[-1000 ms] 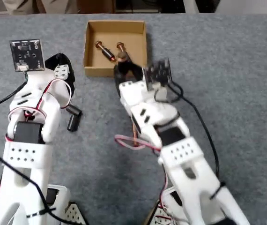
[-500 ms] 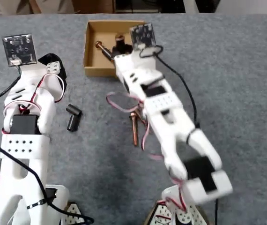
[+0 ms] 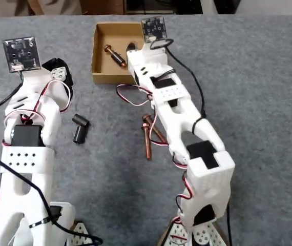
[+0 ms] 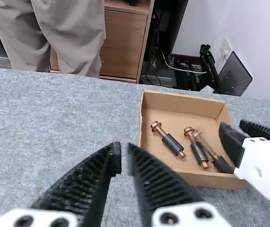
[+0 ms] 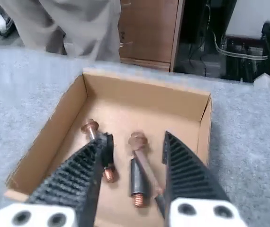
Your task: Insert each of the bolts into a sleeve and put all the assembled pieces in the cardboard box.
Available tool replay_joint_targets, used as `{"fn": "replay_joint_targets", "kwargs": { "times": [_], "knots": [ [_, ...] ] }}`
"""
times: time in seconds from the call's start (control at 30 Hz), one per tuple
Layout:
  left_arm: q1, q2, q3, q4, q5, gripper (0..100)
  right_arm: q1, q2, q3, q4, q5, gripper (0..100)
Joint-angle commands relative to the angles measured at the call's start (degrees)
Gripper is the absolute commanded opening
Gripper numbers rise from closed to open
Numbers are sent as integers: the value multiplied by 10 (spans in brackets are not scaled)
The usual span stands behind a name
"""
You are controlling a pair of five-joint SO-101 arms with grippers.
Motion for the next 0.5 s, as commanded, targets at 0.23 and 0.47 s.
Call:
{"fn": "replay_joint_targets", "kwargs": {
  "times": [0.23,0.47],
  "knots": [
    [-5,60,-99,61,48,99,10,-27,-34,42,-24,171],
    [-11,292,-356,278,106,99,10,-171,-31,253,-23,111]
  ]
}}
